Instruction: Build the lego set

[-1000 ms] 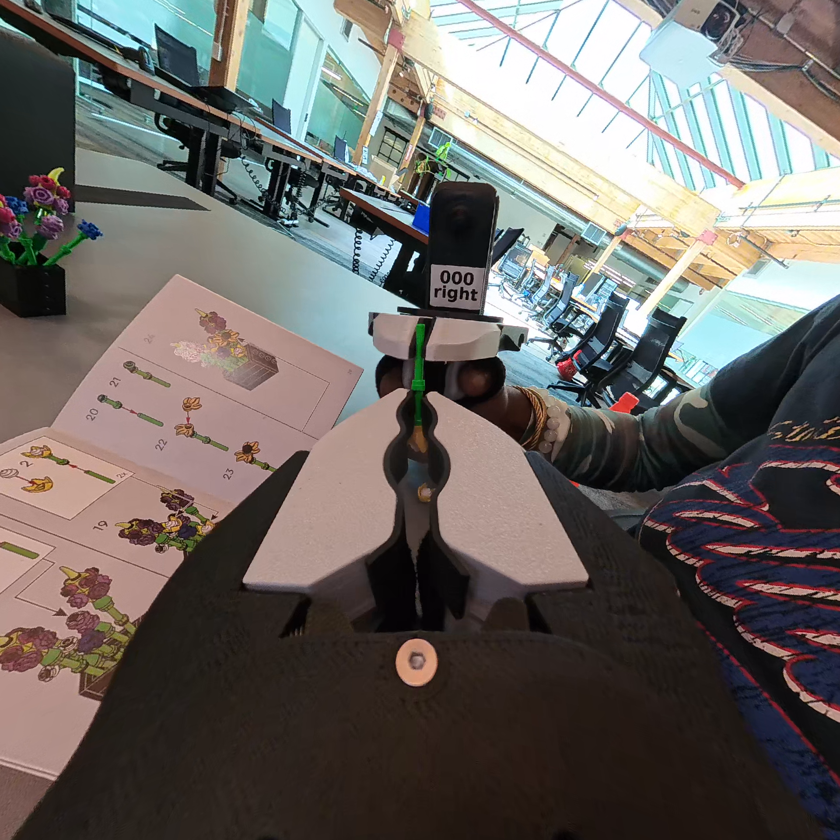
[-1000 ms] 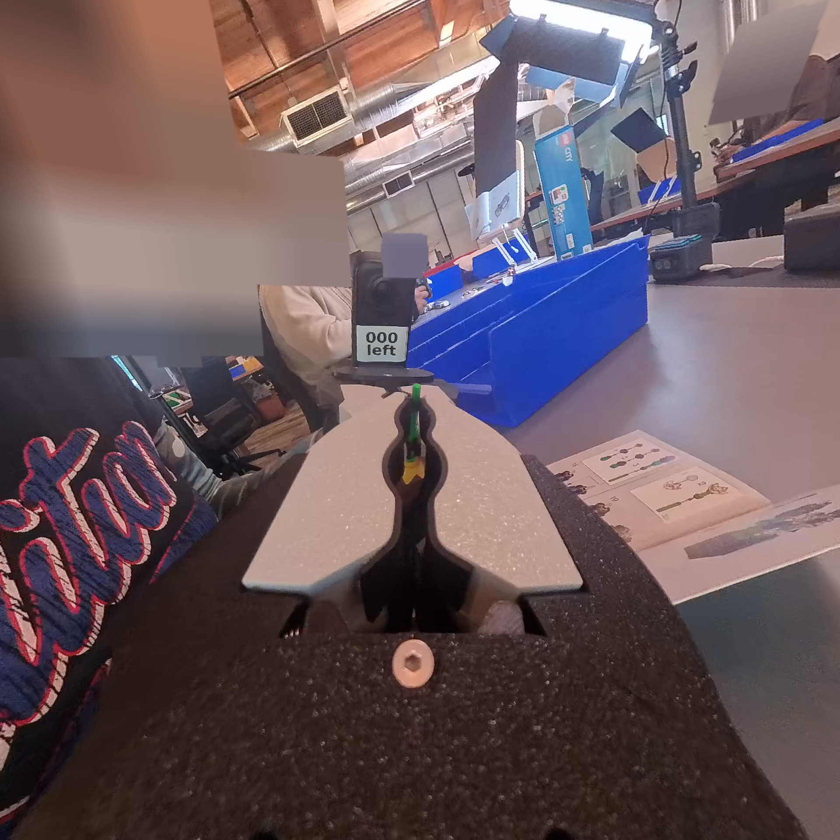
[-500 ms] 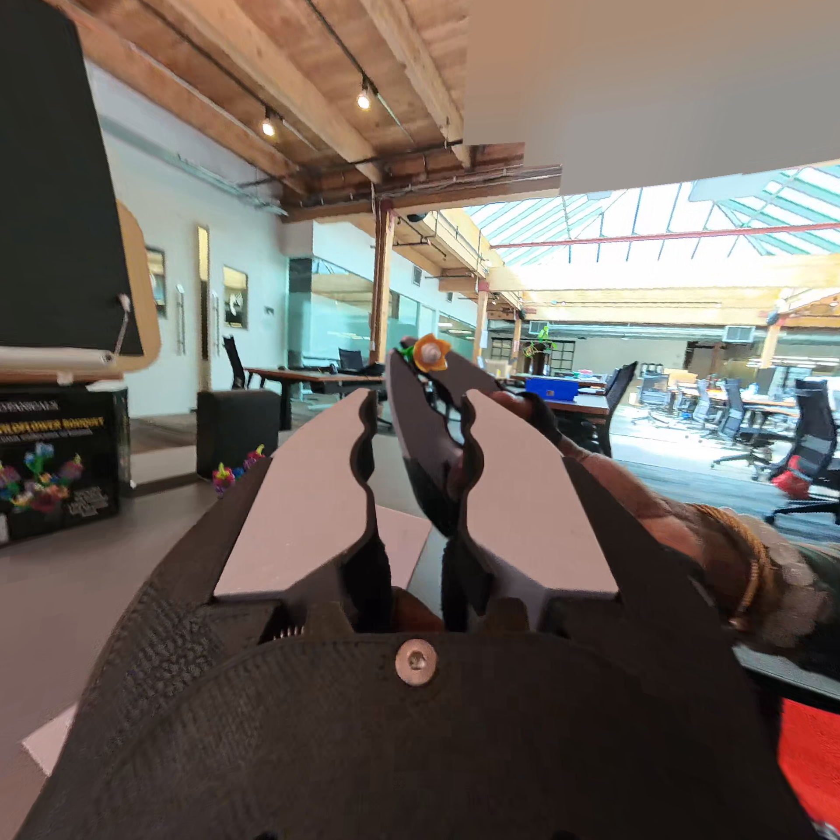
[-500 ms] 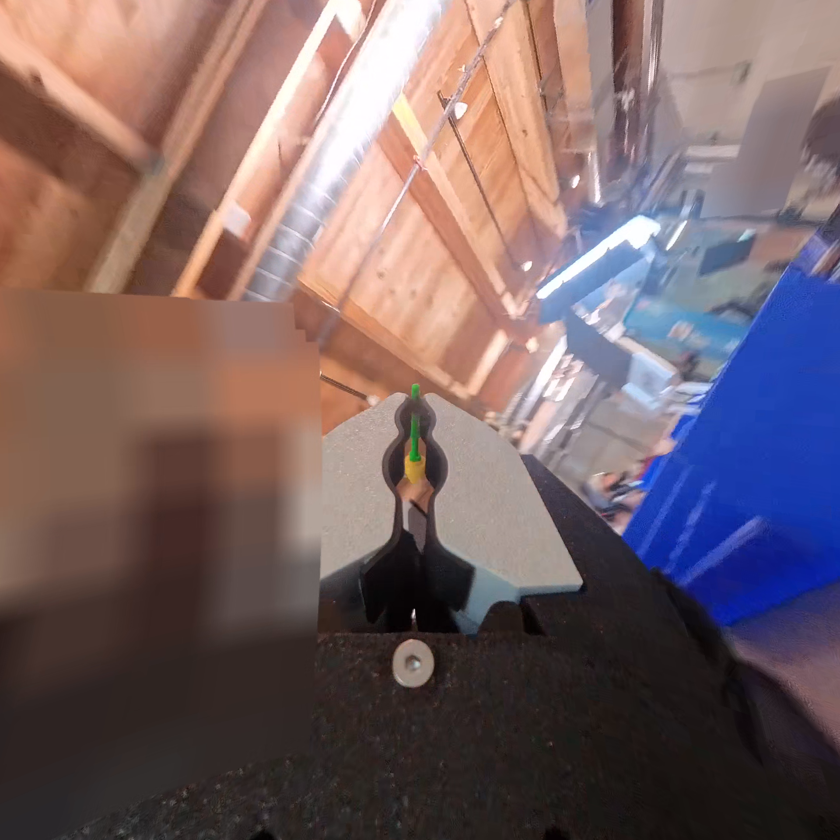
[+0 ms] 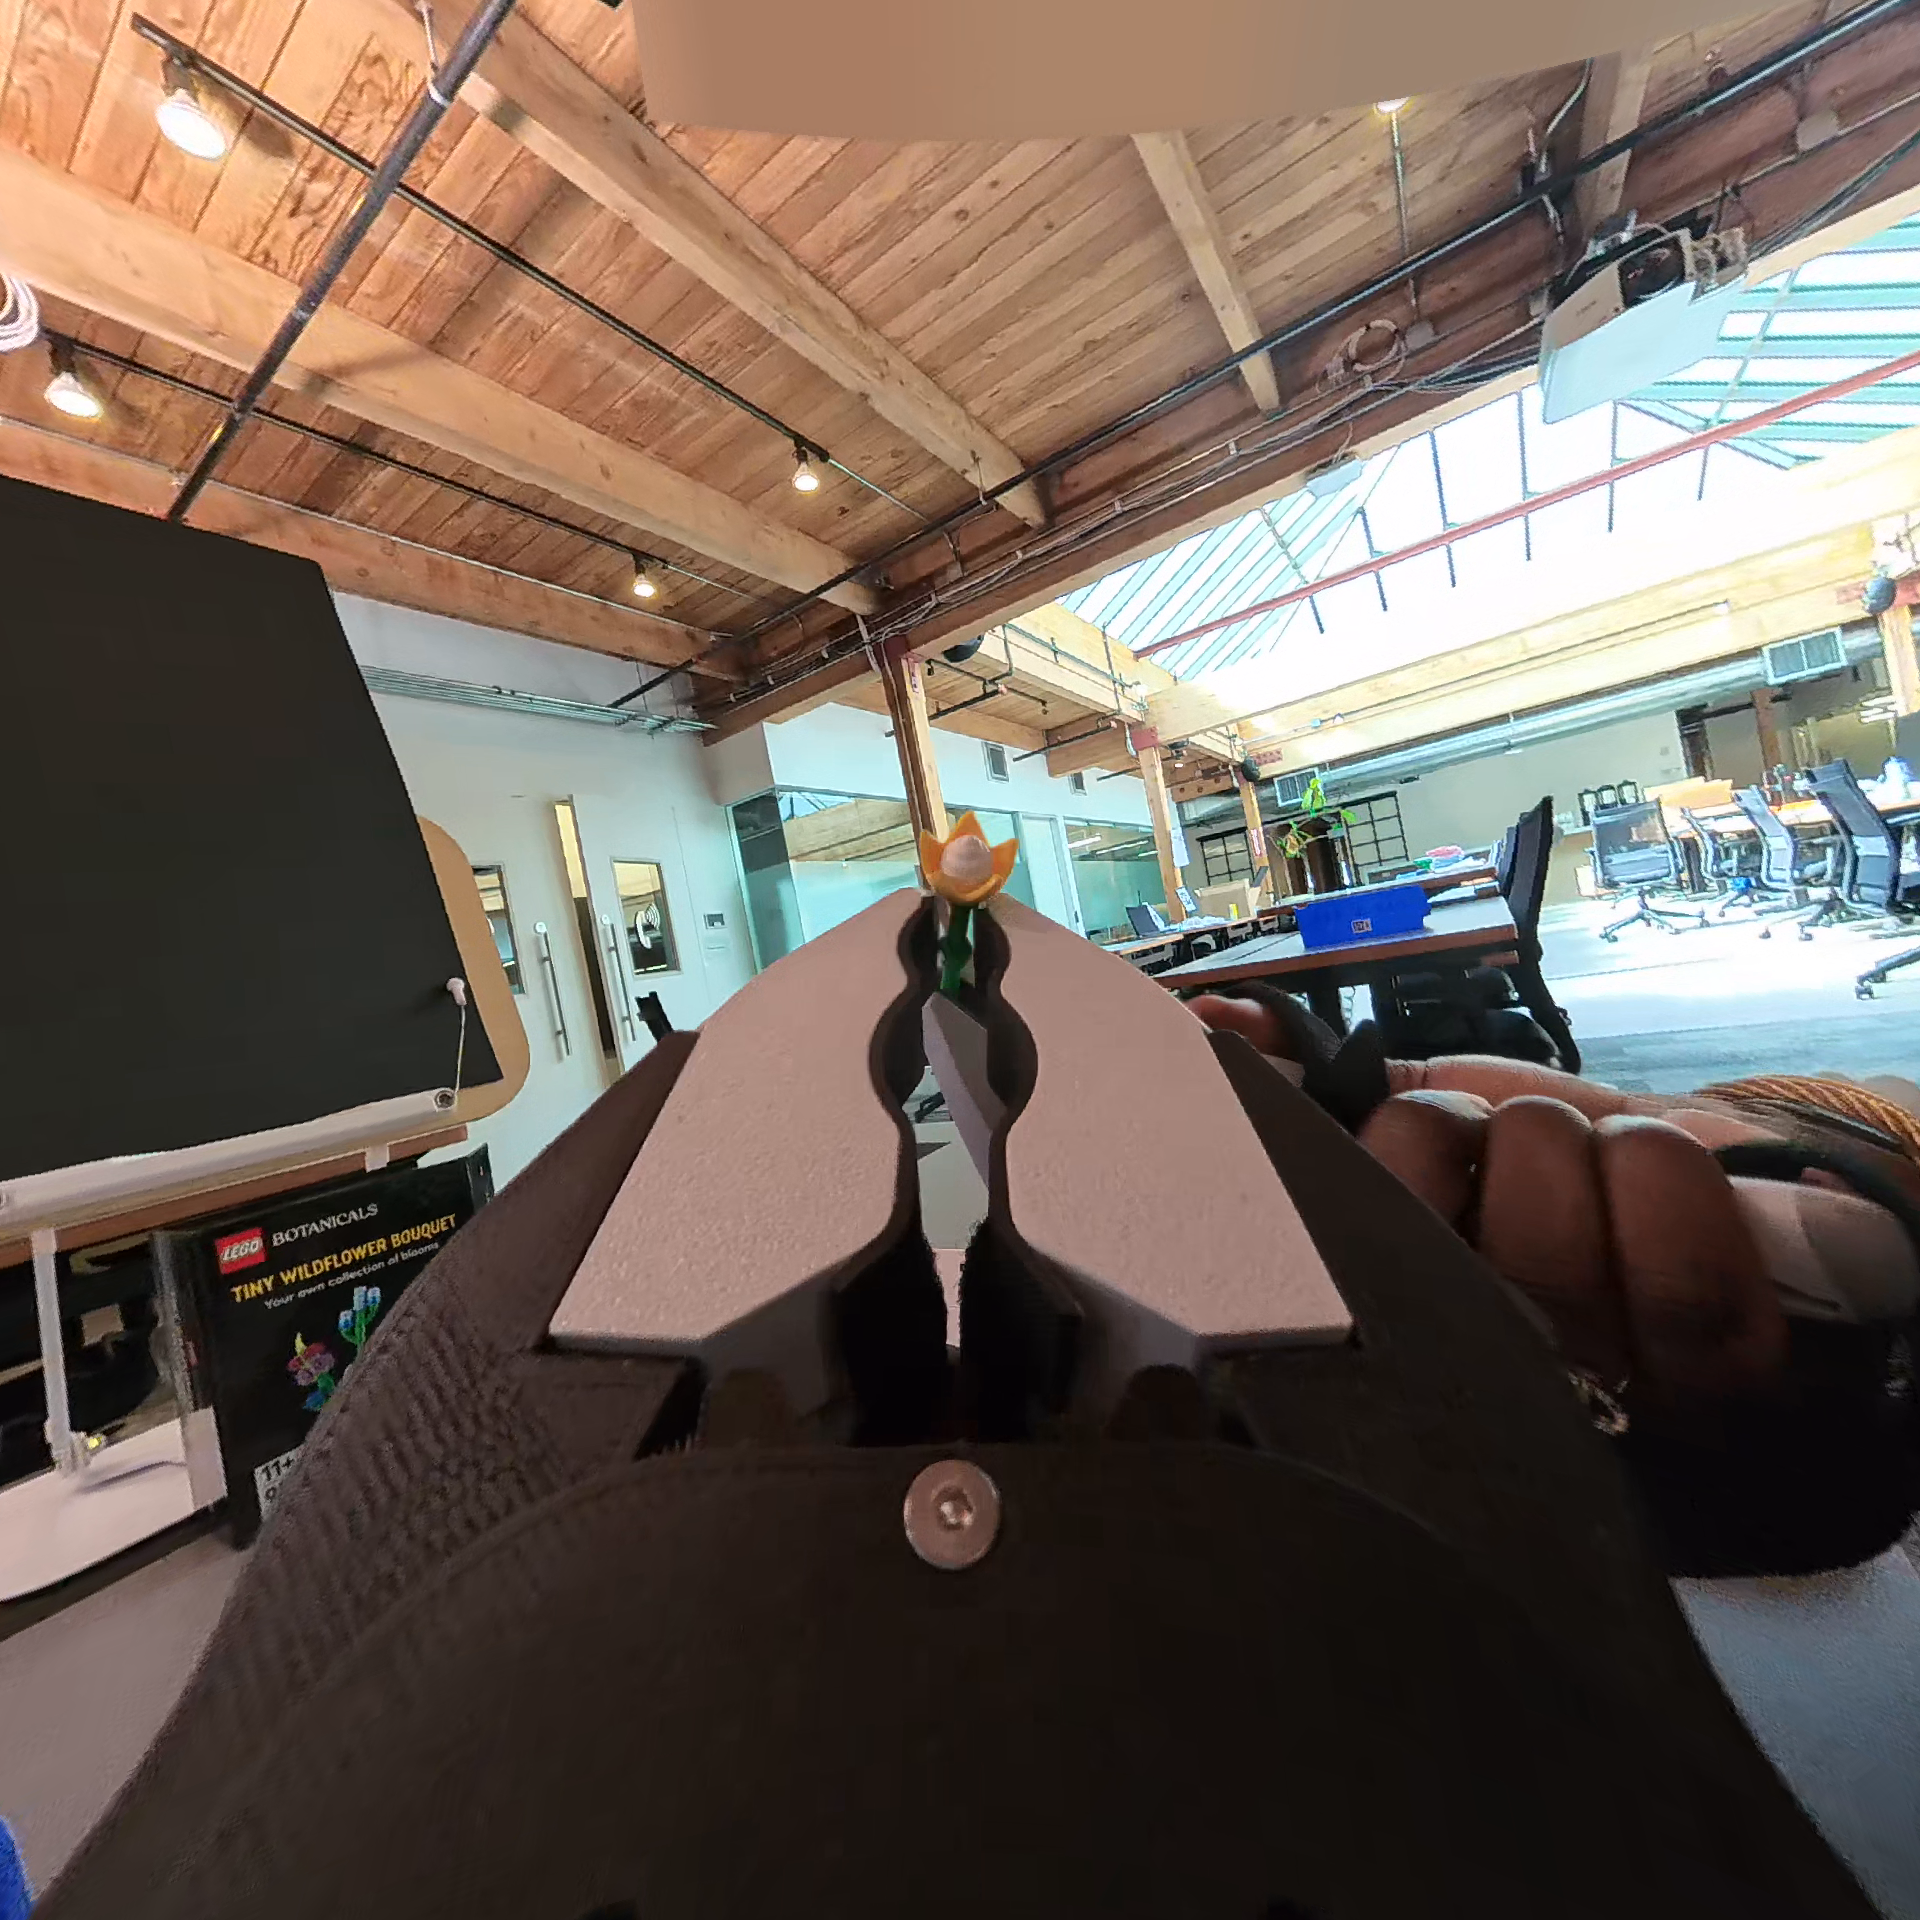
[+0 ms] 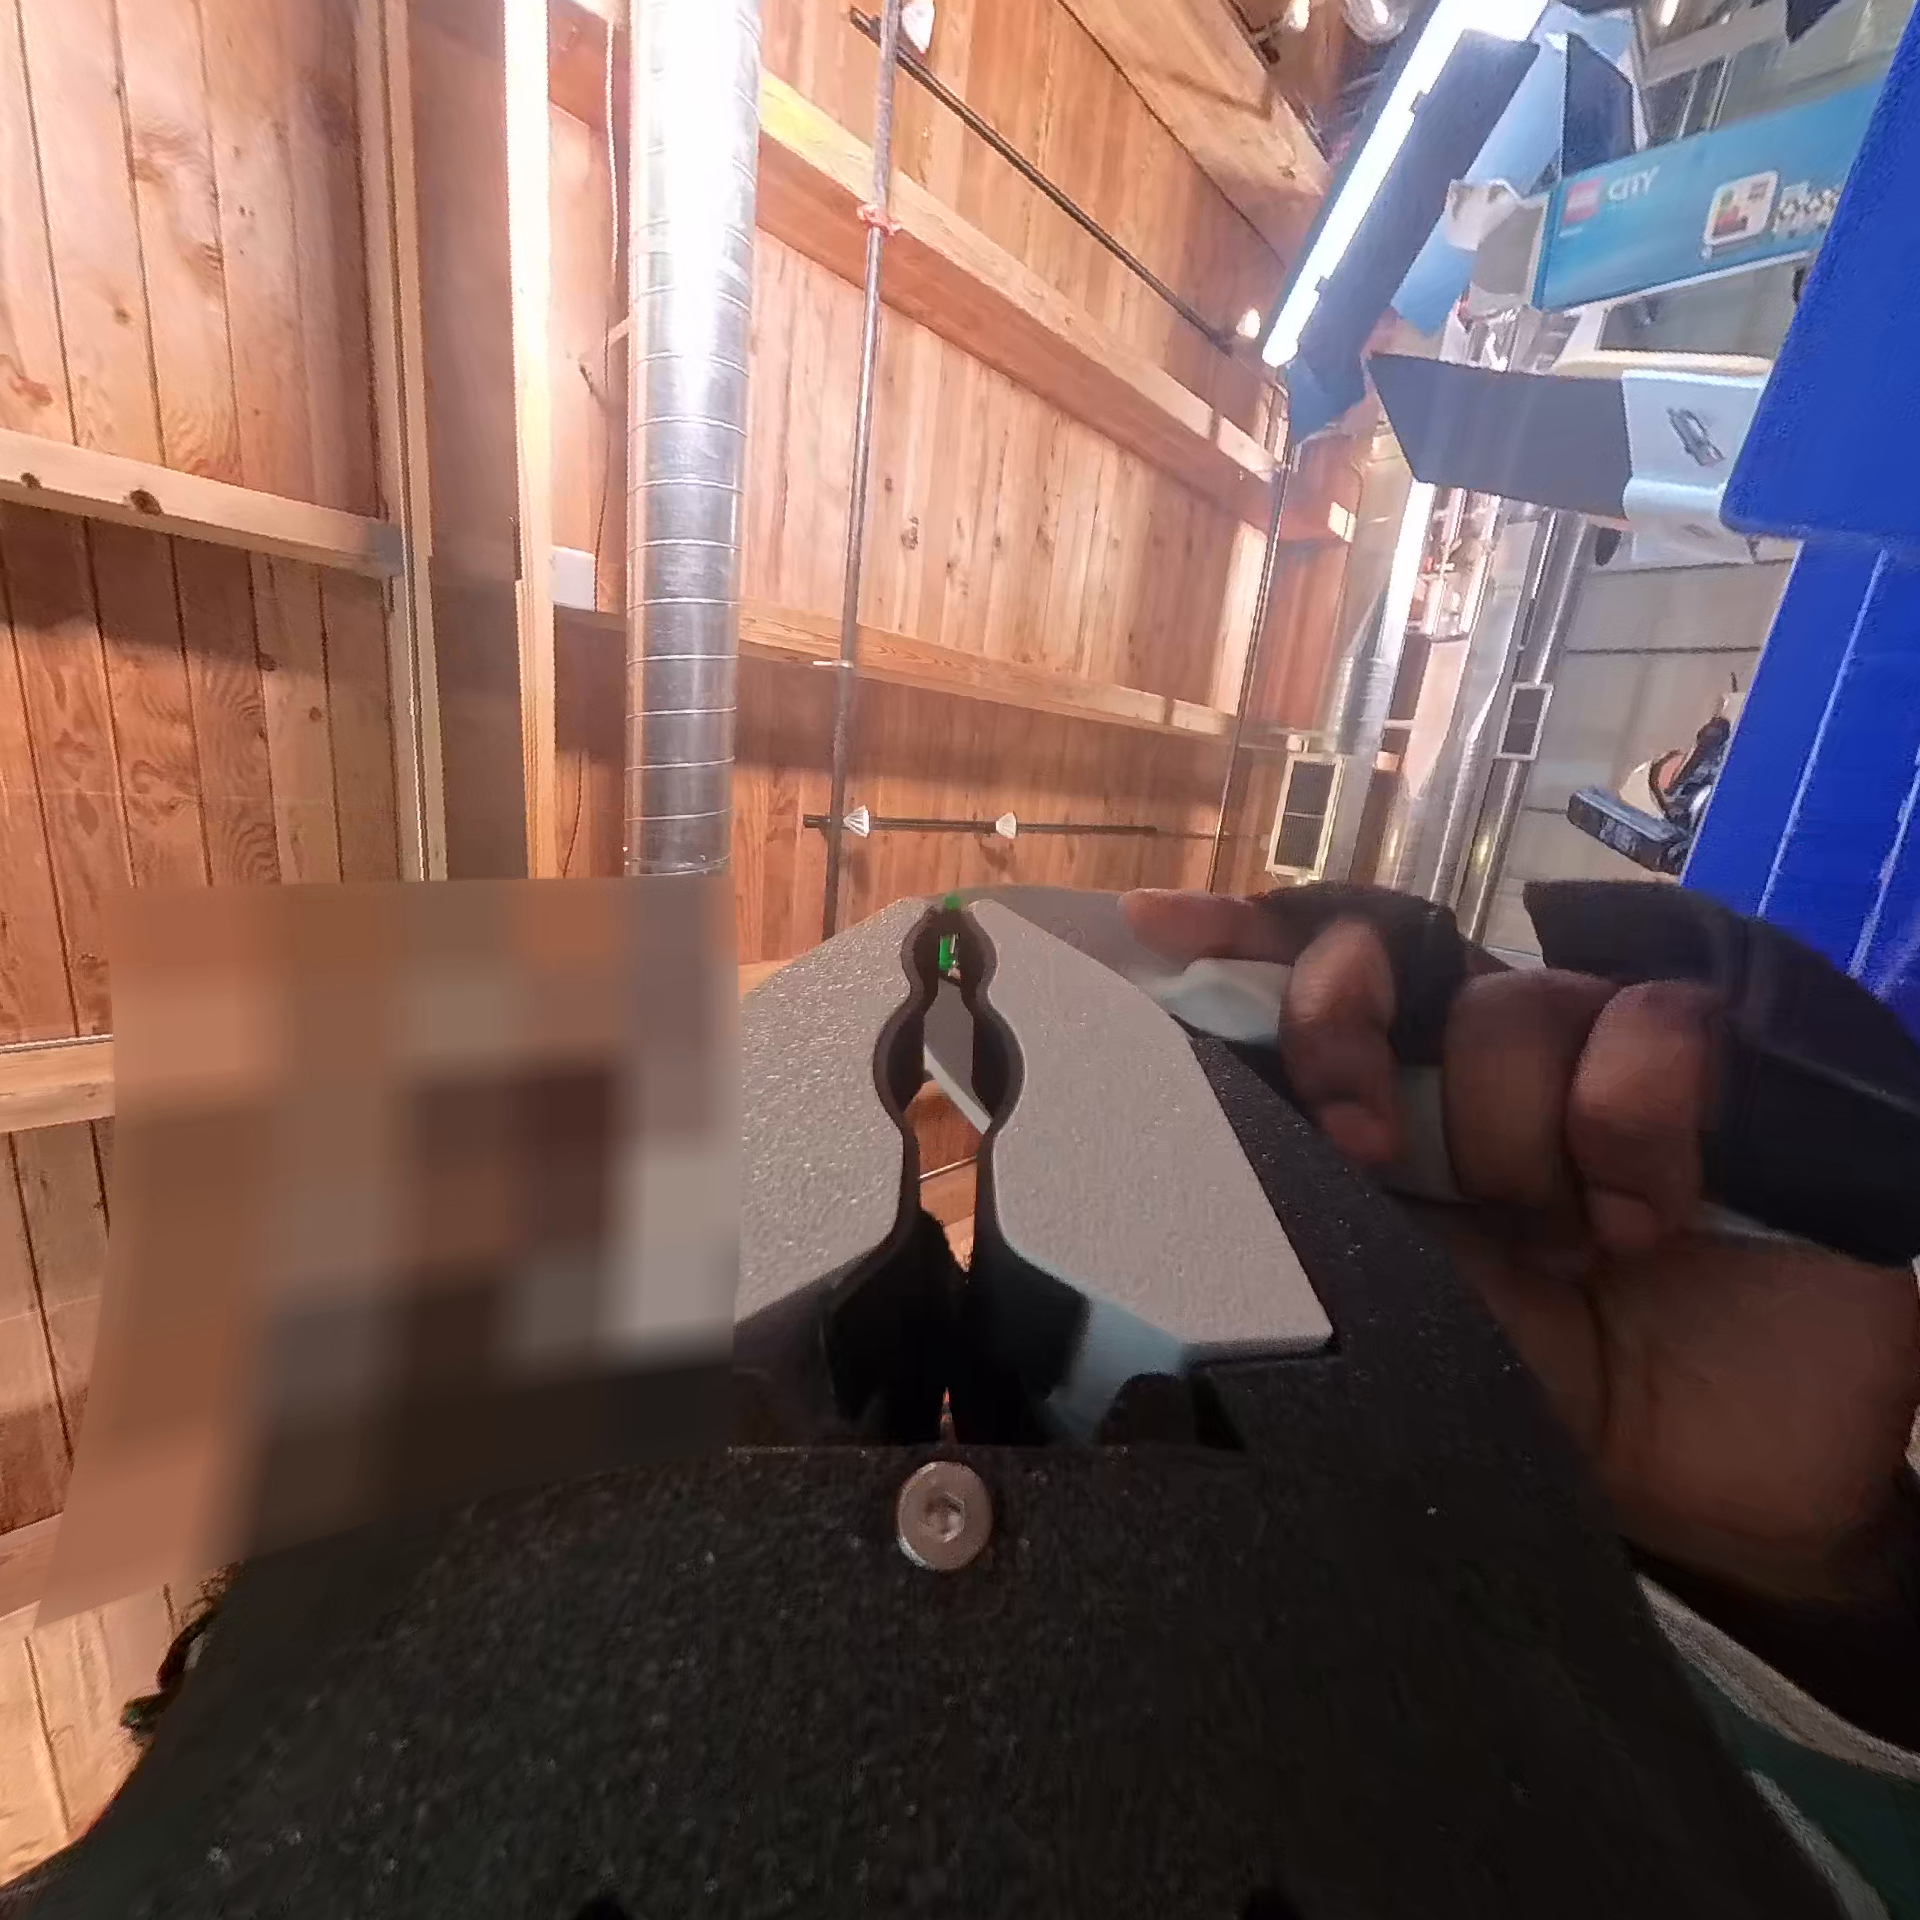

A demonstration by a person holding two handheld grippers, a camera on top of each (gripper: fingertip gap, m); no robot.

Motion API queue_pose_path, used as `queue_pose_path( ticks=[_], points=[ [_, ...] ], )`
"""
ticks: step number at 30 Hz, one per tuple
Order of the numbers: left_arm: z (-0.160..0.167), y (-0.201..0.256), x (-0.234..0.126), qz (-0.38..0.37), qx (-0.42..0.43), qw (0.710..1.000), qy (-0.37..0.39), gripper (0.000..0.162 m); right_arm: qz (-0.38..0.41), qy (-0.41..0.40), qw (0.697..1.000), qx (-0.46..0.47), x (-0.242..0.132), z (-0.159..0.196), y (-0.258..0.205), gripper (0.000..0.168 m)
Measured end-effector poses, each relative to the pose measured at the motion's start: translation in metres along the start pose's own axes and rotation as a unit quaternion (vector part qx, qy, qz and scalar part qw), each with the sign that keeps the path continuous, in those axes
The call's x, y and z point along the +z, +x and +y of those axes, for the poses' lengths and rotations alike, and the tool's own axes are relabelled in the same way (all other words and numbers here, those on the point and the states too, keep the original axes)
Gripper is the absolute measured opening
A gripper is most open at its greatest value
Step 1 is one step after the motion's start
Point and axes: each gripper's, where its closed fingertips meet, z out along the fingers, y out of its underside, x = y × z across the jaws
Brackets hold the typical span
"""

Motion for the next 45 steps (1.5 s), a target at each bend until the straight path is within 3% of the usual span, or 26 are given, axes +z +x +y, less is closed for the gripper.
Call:
queue_pose_path(
  ticks=[5,9,11,13,17,18,19,20,25,29,32,36,39,43,45],
  points=[
    [0.001,0.006,0.001,0.031,-0.007,0.999,-0.018,0.006,0.020,-0.021,0.999,-0.031,-0.006,0.005,0.001,0.006],
    [0.005,-0.005,0.002,0.014,-0.004,0.997,-0.070,0.006,0.089,-0.074,0.977,-0.182,-0.018,0.014,0.003,0.021],
    [0.017,-0.013,0.001,0.000,0.007,0.991,-0.135,0.006,0.143,-0.104,0.938,-0.297,-0.025,0.016,0.005,0.027],
    [0.030,-0.017,-0.001,-0.004,0.042,0.977,-0.209,0.006,0.216,-0.143,0.845,-0.467,-0.029,0.011,0.006,0.033],
    [0.049,-0.020,-0.005,-0.016,0.132,0.940,-0.314,0.005,0.301,-0.204,0.569,-0.737,-0.021,-0.006,-0.006,0.033],
    [0.051,-0.020,-0.005,-0.020,0.149,0.933,-0.328,0.006,0.309,-0.217,0.523,-0.764,-0.018,-0.008,-0.006,0.032],
    [0.052,-0.020,-0.005,-0.023,0.163,0.927,-0.336,0.005,0.316,-0.232,0.498,-0.774,-0.016,-0.008,-0.003,0.031],
    [0.053,-0.019,-0.004,-0.025,0.174,0.924,-0.341,0.006,0.322,-0.247,0.490,-0.772,-0.015,-0.008,0.001,0.030],
    [0.058,-0.019,-0.004,-0.033,0.225,0.904,-0.364,0.005,0.333,-0.244,0.510,-0.755,-0.011,-0.013,0.010,0.025],
    [0.060,-0.019,-0.003,-0.039,0.245,0.895,-0.371,0.005,0.353,-0.244,0.485,-0.762,-0.012,-0.018,0.014,0.019],
    [0.061,-0.017,-0.002,-0.037,0.250,0.894,-0.371,0.006,0.349,-0.245,0.482,-0.765,-0.012,-0.019,0.012,0.015],
    [0.052,-0.014,0.005,-0.046,0.186,0.931,-0.310,0.034,0.349,-0.244,0.493,-0.759,-0.014,-0.030,0.000,0.015],
    [0.055,-0.012,0.005,-0.033,0.092,0.956,-0.277,0.041,0.360,-0.227,0.510,-0.747,-0.017,-0.062,-0.028,0.015],
    [0.067,-0.012,0.002,-0.027,0.005,0.968,-0.249,0.041,0.400,-0.199,0.537,-0.716,-0.021,-0.136,-0.066,0.015],
    [0.074,-0.012,0.000,-0.023,-0.022,0.970,-0.241,0.040,0.434,-0.192,0.527,-0.705,-0.028,-0.176,-0.069,0.015]
  ],
)
